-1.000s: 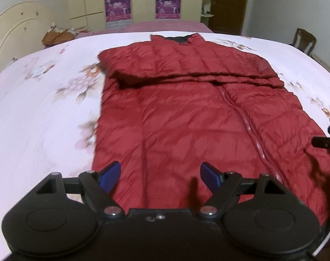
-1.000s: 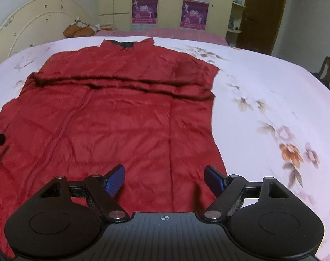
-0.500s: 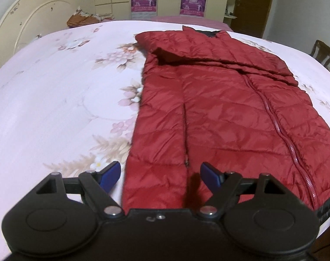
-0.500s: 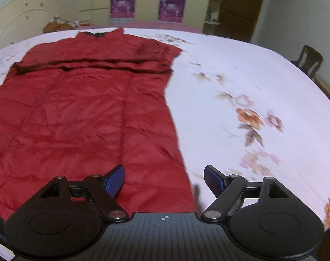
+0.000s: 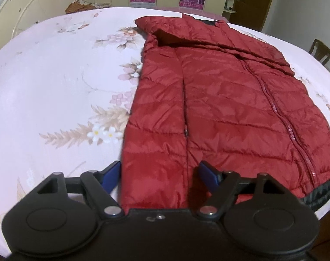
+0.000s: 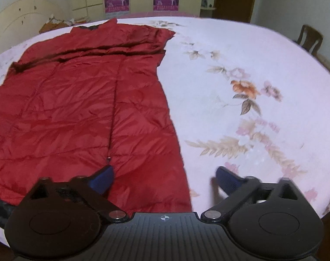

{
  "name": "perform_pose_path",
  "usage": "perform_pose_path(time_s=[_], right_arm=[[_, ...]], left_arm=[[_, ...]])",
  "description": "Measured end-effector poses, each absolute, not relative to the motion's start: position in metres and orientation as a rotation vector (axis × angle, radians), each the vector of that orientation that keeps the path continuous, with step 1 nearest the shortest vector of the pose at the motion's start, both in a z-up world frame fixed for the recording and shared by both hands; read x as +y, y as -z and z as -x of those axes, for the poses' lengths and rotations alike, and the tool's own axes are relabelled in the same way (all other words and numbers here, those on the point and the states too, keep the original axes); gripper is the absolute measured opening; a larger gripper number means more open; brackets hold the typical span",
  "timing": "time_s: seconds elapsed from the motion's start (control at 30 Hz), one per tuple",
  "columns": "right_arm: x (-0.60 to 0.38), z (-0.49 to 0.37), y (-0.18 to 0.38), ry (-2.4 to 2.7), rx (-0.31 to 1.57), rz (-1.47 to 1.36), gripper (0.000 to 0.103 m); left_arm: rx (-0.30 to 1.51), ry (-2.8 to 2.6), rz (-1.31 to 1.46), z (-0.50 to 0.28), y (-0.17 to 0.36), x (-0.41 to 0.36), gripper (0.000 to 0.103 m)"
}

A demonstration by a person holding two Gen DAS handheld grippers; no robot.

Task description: Fold large clothes

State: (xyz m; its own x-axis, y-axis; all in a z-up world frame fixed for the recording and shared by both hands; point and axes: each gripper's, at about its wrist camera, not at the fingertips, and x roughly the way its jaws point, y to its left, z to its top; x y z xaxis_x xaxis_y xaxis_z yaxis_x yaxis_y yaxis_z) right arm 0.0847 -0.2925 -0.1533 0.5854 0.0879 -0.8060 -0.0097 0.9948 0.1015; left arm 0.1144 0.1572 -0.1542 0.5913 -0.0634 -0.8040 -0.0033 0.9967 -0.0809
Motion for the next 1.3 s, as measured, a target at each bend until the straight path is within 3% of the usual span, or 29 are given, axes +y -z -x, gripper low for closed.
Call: perform_pose_path(time_s=[0.1,0.17,0.3,0.43,0.57,0.6,1.0,1.3], right_arm=[[-0.291,-0.083,0.152,-0.065,0.945,-0.118,0.075],[-0.289,-0.082,0.151,-0.086,0.946,-0.13,0.058],[-0.282,-0.081,0.148,-0.107,0.95,-0.126,0.045],[-0.281,-0.082,0.147,-0.136,0.962,-0.155,0.019],[-0.279,-0.082,0.145,-0.144,0.962,-0.164,0.012],[-0.279,-0.082,0.142,-0.148,0.957,-0.175,0.012],[-0.286,-0.102,0.079,-0.186,0.788,-0.216,0.01],[-0.288,-0.176,0.041,-0.223,0.647,-0.242,0.008]], left_arm=[[0.941,0.047,0.099,-0.109,0.156,0.16,0.071],[0.945,0.059,0.105,-0.108,0.156,0.161,0.07],[0.951,0.083,0.112,-0.106,0.156,0.161,0.064],[0.954,0.119,0.173,-0.105,0.156,0.169,0.049],[0.962,0.158,0.289,-0.108,0.155,0.179,0.017],[0.957,0.16,0.302,-0.108,0.153,0.18,0.014],[0.76,0.229,0.403,-0.129,0.095,0.182,0.009],[0.627,0.225,0.411,-0.206,0.049,0.173,0.009]])
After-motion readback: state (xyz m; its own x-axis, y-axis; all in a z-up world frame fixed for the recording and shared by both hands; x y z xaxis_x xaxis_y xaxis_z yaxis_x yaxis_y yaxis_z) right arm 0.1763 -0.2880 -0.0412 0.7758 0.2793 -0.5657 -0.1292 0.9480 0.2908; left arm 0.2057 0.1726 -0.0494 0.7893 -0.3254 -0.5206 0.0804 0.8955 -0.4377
